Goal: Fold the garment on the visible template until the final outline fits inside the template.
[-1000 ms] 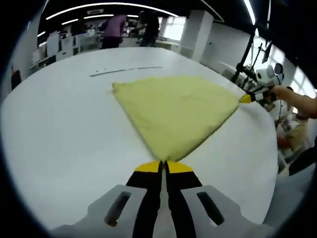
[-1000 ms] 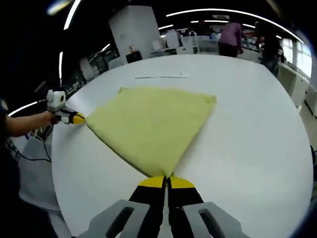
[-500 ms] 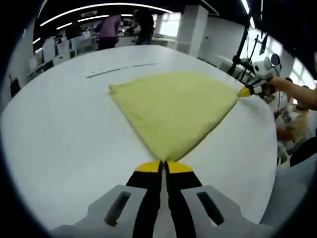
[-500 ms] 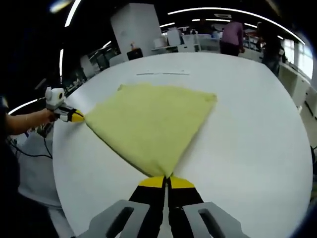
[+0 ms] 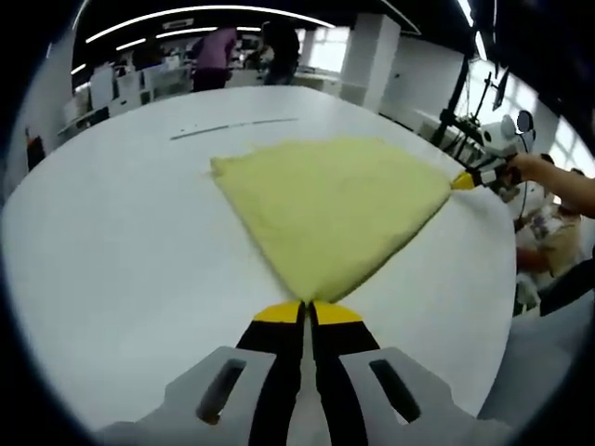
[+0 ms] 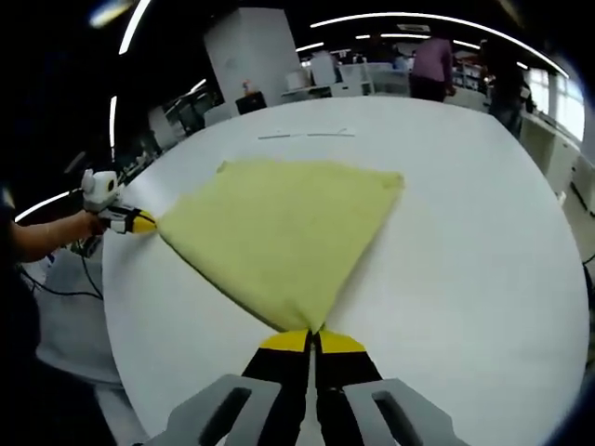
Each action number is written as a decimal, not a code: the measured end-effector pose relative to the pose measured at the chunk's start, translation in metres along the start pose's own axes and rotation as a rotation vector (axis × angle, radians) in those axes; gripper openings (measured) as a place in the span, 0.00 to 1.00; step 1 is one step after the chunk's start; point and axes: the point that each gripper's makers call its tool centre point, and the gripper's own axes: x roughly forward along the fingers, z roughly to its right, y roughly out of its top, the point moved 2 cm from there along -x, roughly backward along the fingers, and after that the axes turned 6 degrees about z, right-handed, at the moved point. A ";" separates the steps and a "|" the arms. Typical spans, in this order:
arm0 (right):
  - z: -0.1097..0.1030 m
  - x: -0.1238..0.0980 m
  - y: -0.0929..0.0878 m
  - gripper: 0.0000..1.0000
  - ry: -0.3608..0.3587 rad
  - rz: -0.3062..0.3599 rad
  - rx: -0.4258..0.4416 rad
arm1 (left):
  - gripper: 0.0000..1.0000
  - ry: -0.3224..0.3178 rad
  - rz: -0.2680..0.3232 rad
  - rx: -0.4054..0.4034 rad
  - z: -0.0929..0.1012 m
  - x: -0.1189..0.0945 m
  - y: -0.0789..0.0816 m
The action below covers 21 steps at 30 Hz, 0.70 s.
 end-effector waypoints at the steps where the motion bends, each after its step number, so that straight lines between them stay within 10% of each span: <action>1: -0.001 -0.001 -0.001 0.00 0.000 0.000 0.001 | 0.00 0.001 0.002 -0.003 0.001 -0.001 -0.001; 21: -0.010 -0.009 -0.013 0.00 -0.005 0.004 0.018 | 0.00 0.021 0.002 -0.028 0.012 -0.014 -0.015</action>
